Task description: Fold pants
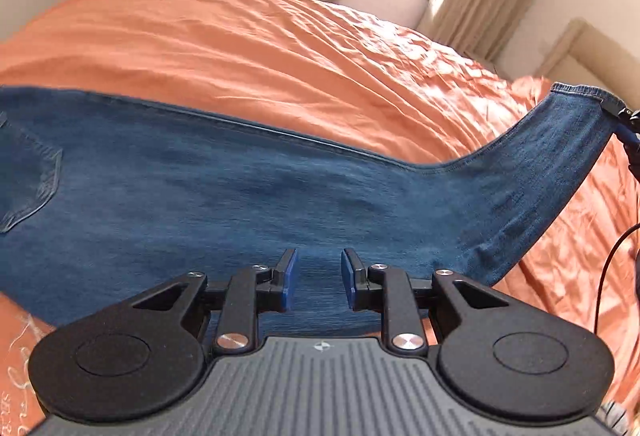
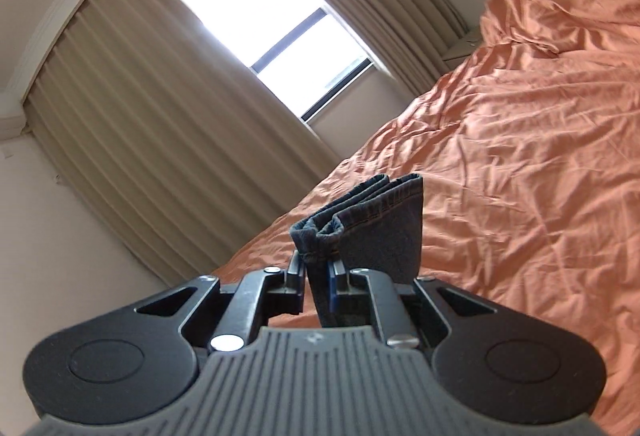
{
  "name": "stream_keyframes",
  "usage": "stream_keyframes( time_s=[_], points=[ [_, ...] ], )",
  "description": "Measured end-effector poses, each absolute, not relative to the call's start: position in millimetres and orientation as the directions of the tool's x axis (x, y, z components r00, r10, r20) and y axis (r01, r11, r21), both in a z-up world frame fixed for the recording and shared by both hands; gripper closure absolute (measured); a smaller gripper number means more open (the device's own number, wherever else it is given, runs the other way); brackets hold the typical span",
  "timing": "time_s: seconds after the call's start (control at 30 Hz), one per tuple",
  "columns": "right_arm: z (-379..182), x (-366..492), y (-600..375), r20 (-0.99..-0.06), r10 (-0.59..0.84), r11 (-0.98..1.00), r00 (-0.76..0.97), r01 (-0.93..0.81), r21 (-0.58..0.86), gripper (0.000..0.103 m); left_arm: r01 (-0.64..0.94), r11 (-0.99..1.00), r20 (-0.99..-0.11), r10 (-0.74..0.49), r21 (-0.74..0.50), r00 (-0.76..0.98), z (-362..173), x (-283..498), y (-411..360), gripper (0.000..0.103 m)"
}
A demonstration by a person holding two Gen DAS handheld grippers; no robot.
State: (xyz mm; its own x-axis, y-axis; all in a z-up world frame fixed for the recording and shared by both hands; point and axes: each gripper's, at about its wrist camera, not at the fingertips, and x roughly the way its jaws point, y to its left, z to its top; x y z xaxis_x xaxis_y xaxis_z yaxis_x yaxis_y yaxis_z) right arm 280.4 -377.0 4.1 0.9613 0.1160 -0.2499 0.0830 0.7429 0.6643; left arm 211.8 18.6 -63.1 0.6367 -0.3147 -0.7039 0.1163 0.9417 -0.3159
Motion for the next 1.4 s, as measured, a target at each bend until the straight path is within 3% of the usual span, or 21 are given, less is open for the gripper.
stream_keyframes(
  time_s=[0.17, 0.27, 0.53, 0.63, 0.7, 0.77, 0.83, 0.93, 1.2, 1.4],
  points=[
    [20.8, 302.2, -287.1, -0.255, 0.214, 0.783, 0.943, -0.01, 0.621, 0.096, 0.056, 0.917, -0.668, -0.328, -0.394, 0.668, -60.9, 203.6, 69.3, 0.075],
    [6.7, 312.9, -231.6, -0.303, 0.279, 0.8, 0.911, -0.045, 0.598, 0.096, 0.036, 0.907, -0.656, -0.331, -0.42, 0.678, -62.3, 199.4, 94.8, 0.075],
    [-120.4, 319.0, -95.1, -0.631, 0.352, 0.903, 0.691, -0.073, 0.424, 0.096, -0.032, 0.874, -0.651, -0.335, -0.484, 0.681, -77.6, 192.3, 142.6, 0.075],
    [-154.5, 314.9, -86.7, -0.686, 0.331, 0.924, 0.649, -0.076, 0.373, 0.096, -0.033, 0.86, -0.649, -0.359, -0.509, 0.67, -82.4, 191.6, 151.6, 0.075],
    [-160.7, 314.1, -86.1, -0.687, 0.337, 0.926, 0.644, -0.094, 0.366, 0.095, -0.03, 0.847, -0.646, -0.382, -0.531, 0.661, -85.7, 194.5, 154.2, 0.063],
    [-160.5, 317.3, -87.6, -0.69, 0.359, 0.92, 0.628, -0.114, 0.376, 0.09, -0.023, 0.827, -0.637, -0.415, -0.562, 0.65, -89.5, 199.2, 156.1, 0.057],
    [-155.8, 320.5, -93.3, -0.688, 0.405, 0.902, 0.603, -0.14, 0.409, 0.076, -0.019, 0.809, -0.629, -0.443, -0.588, 0.639, -92.2, 207.2, 153.2, 0.055],
    [-140.8, 314.1, -106.8, -0.674, 0.443, 0.887, 0.591, -0.181, 0.424, 0.063, -0.003, 0.789, -0.616, -0.476, -0.614, 0.628, -92.6, 224.1, 143.7, 0.054],
    [-110.6, 316.1, -181.4, -0.64, 0.35, 0.936, 0.684, -0.232, 0.264, 0.054, 0.017, 0.769, -0.589, -0.503, -0.639, 0.633, -105.5, 287.5, 110.5, 0.046],
    [-117.0, 326.6, -251.0, -0.586, 0.329, 0.933, 0.741, -0.16, 0.322, 0.053, -0.055, 0.754, -0.627, -0.502, -0.655, 0.596, -138.7, 346.8, 93.3, 0.045]
  ],
)
